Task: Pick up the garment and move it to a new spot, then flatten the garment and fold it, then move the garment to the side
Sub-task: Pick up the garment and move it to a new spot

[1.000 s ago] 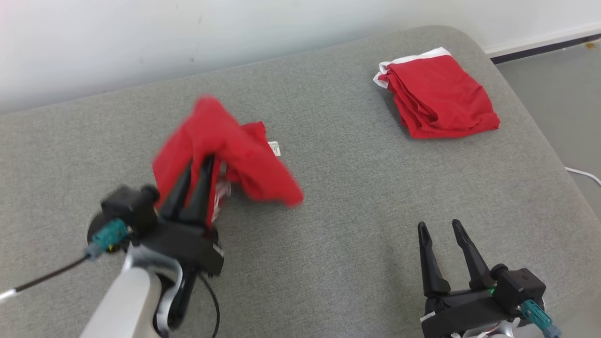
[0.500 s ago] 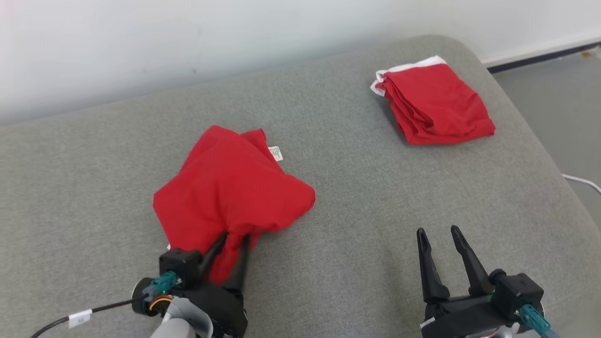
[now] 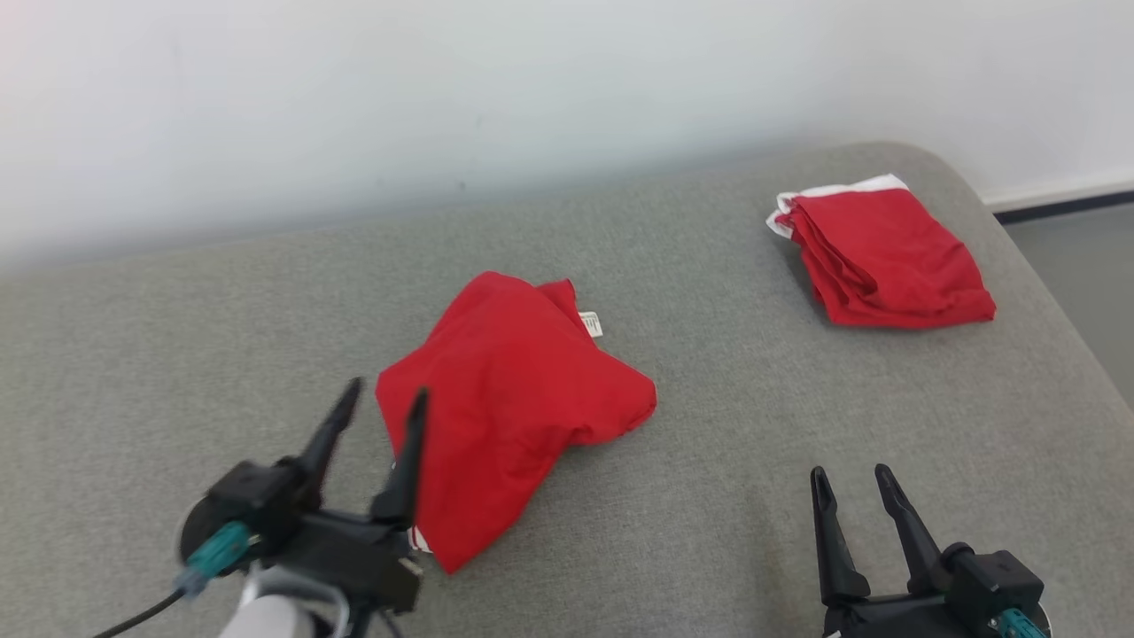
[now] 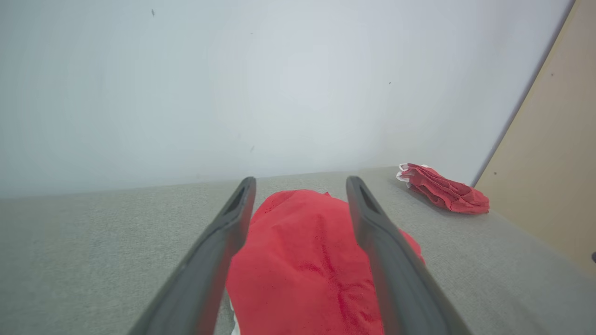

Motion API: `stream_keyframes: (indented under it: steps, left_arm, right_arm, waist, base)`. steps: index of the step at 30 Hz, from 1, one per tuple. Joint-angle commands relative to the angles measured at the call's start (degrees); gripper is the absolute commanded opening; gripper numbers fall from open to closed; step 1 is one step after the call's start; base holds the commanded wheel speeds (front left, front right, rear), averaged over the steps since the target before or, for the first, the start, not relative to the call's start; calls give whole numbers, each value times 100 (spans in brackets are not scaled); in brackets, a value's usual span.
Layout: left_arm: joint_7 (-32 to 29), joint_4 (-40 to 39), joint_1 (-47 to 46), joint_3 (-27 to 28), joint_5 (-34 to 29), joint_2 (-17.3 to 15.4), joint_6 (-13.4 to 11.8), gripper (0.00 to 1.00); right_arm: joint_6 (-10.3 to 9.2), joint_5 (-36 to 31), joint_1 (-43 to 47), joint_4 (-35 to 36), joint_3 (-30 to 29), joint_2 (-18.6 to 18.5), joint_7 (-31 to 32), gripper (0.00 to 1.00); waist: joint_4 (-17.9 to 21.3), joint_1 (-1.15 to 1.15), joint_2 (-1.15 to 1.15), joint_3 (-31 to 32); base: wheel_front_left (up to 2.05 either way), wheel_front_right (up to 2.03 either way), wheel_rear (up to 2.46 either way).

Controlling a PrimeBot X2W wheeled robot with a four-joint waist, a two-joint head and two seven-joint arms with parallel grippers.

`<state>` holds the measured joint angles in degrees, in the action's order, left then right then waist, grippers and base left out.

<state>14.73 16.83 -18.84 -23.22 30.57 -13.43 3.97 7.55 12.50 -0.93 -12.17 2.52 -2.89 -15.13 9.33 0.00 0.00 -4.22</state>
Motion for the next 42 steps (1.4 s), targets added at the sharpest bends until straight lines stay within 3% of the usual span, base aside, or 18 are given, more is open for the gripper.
stream_keyframes:
  steps: [1, 8, 13, 17, 29, 42]
  left_arm:
    - [28, -94, 169, 104, -46, -94, -63, 100]
    - [45, -911, 991, 943, -261, -510, -480, 100]
    - [45, -1386, 1708, 1573, -577, -481, -542, 100]
    - [45, -1600, 2176, 2032, -885, -212, -484, 100]
    - [46, -1659, 2753, 3239, -1632, 819, 114, 100]
    - [47, -1296, 2628, 3133, -1924, 940, 353, 100]
  right_arm:
    - [-9, -75, 98, 17, -18, 3, 0, 100]
    - [-10, -102, 222, 113, -125, 3, 0, 100]
    - [-9, -62, 281, 179, -233, 5, 0, 100]
    - [-9, -49, 321, 256, -310, 5, 0, 100]
    - [-9, -204, 376, 330, -229, 3, 0, 100]
    - [-9, -251, 355, 298, -165, 3, 0, 100]
  waist:
    - [-178, 0, 0, 190]
    - [-276, 0, 0, 331]
    - [-343, 0, 0, 364]
    - [-433, 0, 0, 382]
    - [-694, 0, 0, 501]
    - [-806, 0, 0, 533]
  base:
    - [0, 0, 0]
    - [0, 0, 0]
    - [0, 0, 0]
    - [0, 0, 0]
    - [0, 0, 0]
    - [0, 0, 0]
